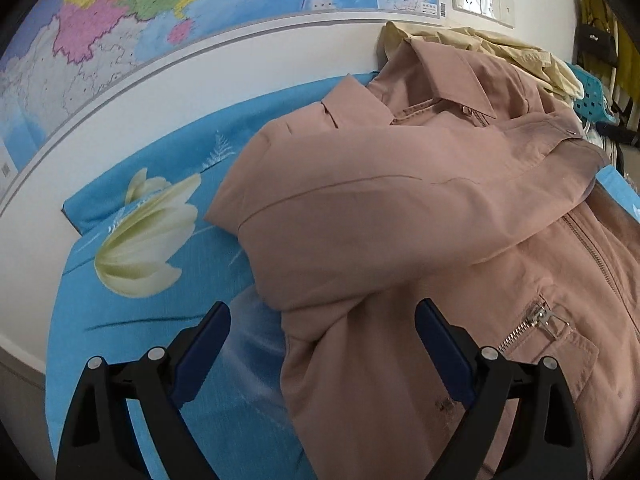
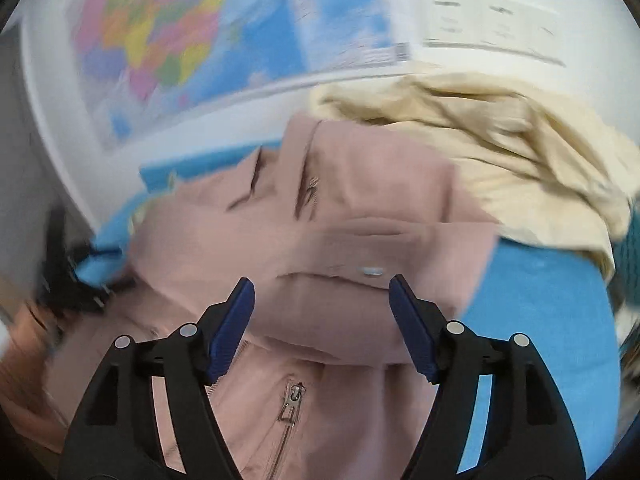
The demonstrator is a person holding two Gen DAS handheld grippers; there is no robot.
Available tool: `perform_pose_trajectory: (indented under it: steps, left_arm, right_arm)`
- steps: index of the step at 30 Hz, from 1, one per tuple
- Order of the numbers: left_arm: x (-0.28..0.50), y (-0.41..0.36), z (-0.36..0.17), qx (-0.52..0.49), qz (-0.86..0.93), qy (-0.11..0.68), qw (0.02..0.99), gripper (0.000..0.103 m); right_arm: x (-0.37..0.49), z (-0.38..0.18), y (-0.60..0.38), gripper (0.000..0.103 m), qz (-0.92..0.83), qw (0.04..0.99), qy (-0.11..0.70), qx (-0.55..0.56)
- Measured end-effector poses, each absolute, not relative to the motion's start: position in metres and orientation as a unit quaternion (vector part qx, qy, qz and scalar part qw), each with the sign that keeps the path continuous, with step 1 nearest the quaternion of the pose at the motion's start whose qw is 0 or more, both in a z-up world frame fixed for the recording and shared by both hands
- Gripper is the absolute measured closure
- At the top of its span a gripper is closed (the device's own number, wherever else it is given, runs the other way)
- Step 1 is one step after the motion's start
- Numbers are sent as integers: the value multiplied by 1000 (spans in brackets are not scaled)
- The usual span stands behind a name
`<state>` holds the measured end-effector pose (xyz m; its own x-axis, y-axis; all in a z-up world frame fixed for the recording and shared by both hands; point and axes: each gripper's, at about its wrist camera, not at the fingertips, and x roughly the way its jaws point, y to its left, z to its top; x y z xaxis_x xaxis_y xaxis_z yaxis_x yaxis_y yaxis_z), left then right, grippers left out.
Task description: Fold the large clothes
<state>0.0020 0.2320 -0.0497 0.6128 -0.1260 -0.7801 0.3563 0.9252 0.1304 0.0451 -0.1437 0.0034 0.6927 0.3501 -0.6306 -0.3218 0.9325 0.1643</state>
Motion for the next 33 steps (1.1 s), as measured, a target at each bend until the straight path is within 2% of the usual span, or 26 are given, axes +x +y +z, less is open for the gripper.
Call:
perform_pose_trajectory:
  steps: [3,5,7,8,11,15,24,33]
  left_arm:
    - [-3,237,-50,125,-137,425,886,12]
    - [-10,244,-51,112,-141,431,884,12]
    - [-15,250,-54,100,-144,439,881,12]
    - [-19,252,-55,95,-147,443,879,12]
    - [-28,261,-59,74,-156,454,874,12]
    - [-41,269,-62,52,-166,458,871,12]
    - [-40,250,-41,84,-155,420,890,12]
    - [-33,192,-25,150,-193,383,891,12]
  right_arm:
    - [62,-26,-119,43,157,911,378,-57]
    - [74,-40,-117,48,145,904,395,-73]
    - [81,-46,-124,49,134,904,399,-67]
    - [82,-47,-126,48,131,905,398,-65]
    - [76,-39,-139,36,130,909,393,-42]
    - [59,-23,-164,32,138,915,379,-1]
    - [55,-24,-197,31,140,905,392,81]
    - [52,-27,-187,31,162,903,389,80]
